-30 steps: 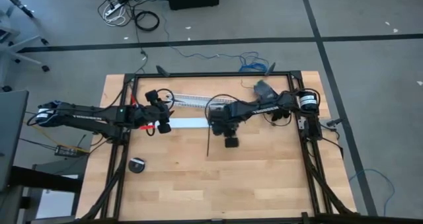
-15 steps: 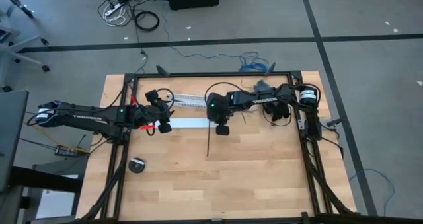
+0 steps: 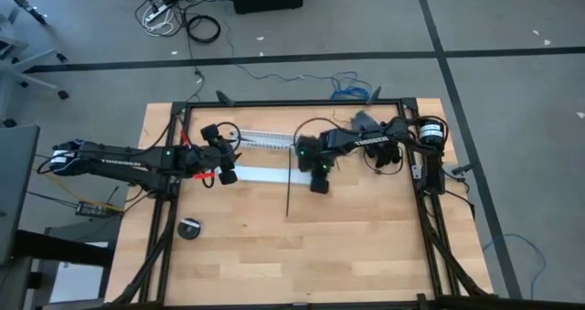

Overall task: Ziptie cables
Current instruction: Move the lid and cable duct to the bottom of the table

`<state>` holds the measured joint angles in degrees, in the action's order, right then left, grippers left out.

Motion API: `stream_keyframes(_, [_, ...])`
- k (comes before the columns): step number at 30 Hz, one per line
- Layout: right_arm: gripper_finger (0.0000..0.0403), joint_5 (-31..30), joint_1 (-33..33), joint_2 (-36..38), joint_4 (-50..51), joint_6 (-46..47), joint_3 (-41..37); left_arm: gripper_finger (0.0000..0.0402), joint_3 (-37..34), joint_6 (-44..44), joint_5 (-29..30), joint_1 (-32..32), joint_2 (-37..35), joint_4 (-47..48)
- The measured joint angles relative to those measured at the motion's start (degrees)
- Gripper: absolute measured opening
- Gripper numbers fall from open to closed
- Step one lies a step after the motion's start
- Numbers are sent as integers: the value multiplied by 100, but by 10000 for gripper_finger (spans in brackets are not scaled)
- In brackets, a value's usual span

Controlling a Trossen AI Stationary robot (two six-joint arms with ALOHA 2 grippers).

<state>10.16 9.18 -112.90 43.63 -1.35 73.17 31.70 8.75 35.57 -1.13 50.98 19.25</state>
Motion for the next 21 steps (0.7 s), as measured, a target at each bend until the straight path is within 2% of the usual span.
stream_keyframes(6, [0, 688, -644, 552, 2149, 984, -90, 198, 0, 152, -1, 0, 0, -5])
stream_keyframes(9, [0, 746, -958, 1201, 2494, 1372, -52, 198, 0, 162, -68, 0, 0, -13])
stream_keyframes(11, [0, 603, -1075, 1682, 2249, 1502, -59, 198, 0, 195, -100, 0, 0, -21])
stream_keyframes(15, [0, -196, -1056, 2520, 443, 1383, -182, 198, 0, 310, -122, 0, -1, -216])
stream_keyframes(19, [0, -129, -827, 2282, -752, 1012, -675, 198, 0, 286, -153, 0, -2, -325])
stream_keyframes(21, [0, 181, -710, 1966, -1249, 917, -876, 198, 0, 271, -231, 0, -1, -319])
